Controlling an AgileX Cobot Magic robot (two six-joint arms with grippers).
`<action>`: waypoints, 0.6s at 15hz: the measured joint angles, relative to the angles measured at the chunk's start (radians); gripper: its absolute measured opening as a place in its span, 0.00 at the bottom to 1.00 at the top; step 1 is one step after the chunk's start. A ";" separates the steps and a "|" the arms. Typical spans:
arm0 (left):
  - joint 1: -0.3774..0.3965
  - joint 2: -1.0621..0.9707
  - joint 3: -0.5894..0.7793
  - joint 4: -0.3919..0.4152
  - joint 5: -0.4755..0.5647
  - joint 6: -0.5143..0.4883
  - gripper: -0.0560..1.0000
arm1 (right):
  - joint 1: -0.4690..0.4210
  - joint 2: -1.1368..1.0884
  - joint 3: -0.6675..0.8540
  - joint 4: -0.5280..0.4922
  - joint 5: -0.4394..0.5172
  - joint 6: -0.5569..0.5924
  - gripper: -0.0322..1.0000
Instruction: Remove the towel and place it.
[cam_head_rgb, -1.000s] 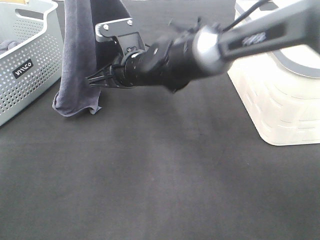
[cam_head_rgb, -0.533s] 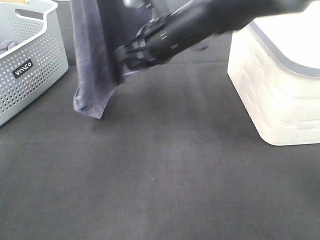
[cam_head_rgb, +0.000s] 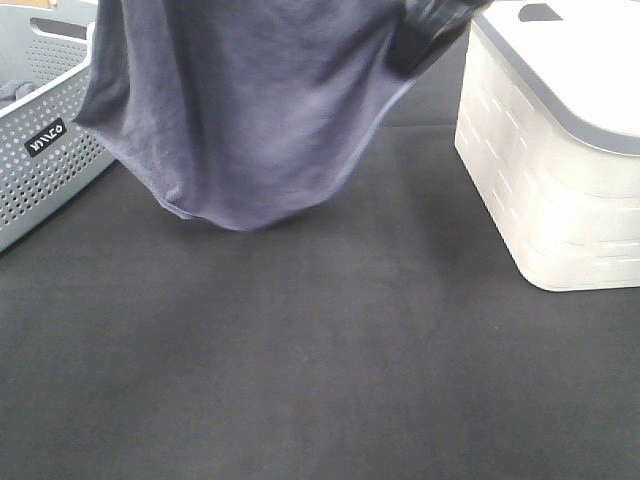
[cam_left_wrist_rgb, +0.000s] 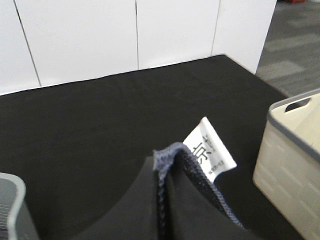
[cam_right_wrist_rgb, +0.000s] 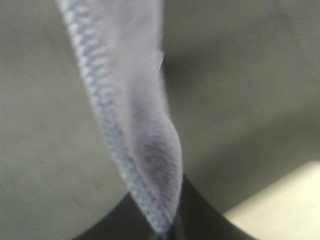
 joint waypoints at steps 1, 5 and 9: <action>0.016 -0.033 0.086 -0.001 -0.081 -0.046 0.05 | 0.000 0.000 -0.041 -0.054 0.028 -0.017 0.05; 0.102 -0.065 0.273 -0.001 -0.327 -0.124 0.05 | 0.000 0.000 -0.148 -0.164 -0.007 -0.045 0.05; 0.108 0.023 0.287 0.000 -0.608 -0.133 0.05 | 0.000 0.001 -0.154 -0.255 -0.180 -0.010 0.05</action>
